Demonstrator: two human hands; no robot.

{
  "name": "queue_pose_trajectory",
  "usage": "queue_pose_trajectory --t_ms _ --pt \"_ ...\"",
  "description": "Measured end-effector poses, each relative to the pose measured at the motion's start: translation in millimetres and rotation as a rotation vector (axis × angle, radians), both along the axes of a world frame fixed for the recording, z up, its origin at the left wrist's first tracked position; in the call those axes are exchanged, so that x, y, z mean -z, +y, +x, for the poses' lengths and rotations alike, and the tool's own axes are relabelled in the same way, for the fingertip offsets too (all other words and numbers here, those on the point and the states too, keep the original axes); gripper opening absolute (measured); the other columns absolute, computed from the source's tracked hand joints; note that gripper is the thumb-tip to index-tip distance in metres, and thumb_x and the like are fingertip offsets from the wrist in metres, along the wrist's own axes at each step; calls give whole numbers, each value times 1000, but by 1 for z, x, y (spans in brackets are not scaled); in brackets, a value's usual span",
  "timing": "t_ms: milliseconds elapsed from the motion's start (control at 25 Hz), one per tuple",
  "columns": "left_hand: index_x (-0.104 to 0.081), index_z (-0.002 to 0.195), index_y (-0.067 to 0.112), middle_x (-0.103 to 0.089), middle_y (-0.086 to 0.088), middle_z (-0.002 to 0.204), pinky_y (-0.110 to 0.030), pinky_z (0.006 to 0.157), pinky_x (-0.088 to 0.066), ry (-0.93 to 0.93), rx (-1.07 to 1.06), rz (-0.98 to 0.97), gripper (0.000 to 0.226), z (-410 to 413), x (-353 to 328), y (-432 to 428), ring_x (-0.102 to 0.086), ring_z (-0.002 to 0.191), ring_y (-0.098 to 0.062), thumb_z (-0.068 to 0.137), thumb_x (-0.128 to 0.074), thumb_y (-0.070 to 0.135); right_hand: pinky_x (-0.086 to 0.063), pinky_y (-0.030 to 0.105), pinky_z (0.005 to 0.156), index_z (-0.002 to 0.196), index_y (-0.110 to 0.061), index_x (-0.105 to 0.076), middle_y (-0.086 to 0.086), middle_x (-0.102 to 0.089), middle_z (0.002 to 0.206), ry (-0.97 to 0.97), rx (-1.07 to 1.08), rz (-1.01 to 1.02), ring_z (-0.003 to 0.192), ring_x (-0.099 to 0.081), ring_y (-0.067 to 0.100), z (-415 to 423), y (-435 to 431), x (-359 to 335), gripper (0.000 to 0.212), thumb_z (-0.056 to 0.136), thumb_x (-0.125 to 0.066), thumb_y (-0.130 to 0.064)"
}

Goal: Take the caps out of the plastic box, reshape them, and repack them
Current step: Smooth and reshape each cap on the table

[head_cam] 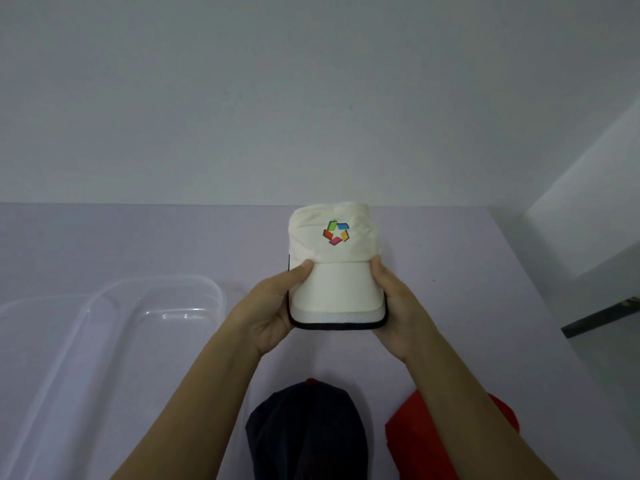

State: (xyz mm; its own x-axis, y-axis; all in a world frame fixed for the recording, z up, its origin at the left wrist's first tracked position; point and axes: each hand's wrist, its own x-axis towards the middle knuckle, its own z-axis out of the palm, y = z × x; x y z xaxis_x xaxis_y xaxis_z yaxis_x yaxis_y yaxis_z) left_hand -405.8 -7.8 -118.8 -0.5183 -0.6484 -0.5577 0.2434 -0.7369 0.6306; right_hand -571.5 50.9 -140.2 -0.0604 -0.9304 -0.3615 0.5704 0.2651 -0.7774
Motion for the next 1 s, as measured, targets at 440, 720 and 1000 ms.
queue_pose_trajectory --t_ms 440,720,1000 --pt "-60 100 4 -66 -9 96 -36 73 -55 -280 130 54 24 -23 58 -5 -63 87 -24 87 -64 24 -52 57 85 126 -5 -53 20 -62 122 -113 -94 222 106 -61 40 -30 8 40 48 78 -56 -5" --pt "-54 126 8 -61 -7 123 -33 85 -52 -518 409 -193 51 -21 97 -8 -60 108 -24 83 -70 32 -52 46 86 137 -10 -43 7 -57 121 392 -291 585 108 -55 27 -51 10 46 49 90 -58 -6" --pt "-30 140 14 -42 -9 136 -38 94 -47 -774 347 -413 80 -23 105 2 -48 118 -26 77 -75 30 -40 42 102 147 -15 -19 15 -26 150 1201 -580 580 134 -36 31 -63 11 53 87 81 -64 -51"
